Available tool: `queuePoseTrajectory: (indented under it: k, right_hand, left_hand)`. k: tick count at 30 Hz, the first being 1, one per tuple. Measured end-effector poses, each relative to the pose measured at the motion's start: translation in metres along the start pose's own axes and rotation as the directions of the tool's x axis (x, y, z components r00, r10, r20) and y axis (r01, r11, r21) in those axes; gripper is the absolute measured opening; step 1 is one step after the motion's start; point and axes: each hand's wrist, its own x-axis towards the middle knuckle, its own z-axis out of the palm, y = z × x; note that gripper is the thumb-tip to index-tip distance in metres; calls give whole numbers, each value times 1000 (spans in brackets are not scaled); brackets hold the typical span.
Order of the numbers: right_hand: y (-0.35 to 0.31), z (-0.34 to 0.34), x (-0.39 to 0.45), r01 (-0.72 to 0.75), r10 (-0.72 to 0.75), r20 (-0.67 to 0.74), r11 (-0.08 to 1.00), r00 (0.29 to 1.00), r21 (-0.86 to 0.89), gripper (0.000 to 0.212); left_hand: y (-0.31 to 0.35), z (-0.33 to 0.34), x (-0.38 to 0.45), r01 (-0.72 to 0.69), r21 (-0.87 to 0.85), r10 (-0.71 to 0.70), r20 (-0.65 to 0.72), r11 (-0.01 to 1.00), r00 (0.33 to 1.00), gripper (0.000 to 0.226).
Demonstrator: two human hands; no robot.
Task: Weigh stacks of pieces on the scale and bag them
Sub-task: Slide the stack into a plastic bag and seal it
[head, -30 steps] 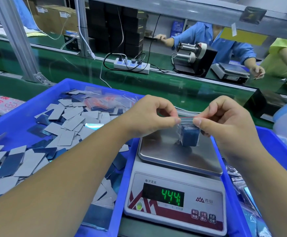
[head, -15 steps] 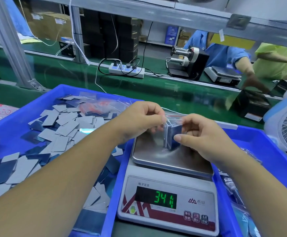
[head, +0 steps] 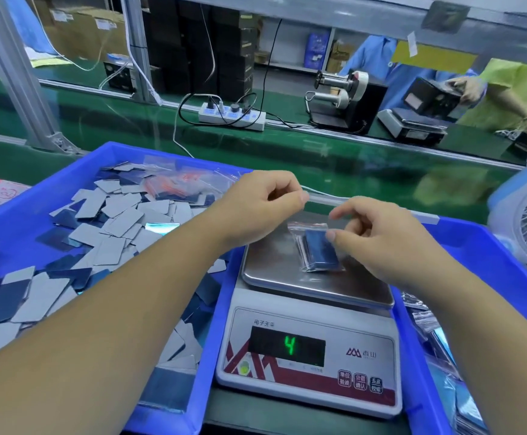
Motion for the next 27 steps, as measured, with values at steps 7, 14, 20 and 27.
queuePoseTrajectory:
  k: [7,14,20,27]
  right_hand:
    - [-1,6,2,72,-69,-64,996,996,47,8]
    - [-1,7,1,83,-80,-69,996,994,34,5]
    - [-5,7,-2,81,-83,-41,996,996,-42,14]
    - [-11,9,-4,89,-78,53,965,995,-247,63]
  left_hand:
    - [5,0,-2,-45,6,45,-2,999,999,26]
    - [3,1,-1,-48,3,48,3,999,999,34]
    - [1,1,-1,-38,28,38,16,999,999,33]
    - [1,2,-1,-29,36,28,18,999,999,33]
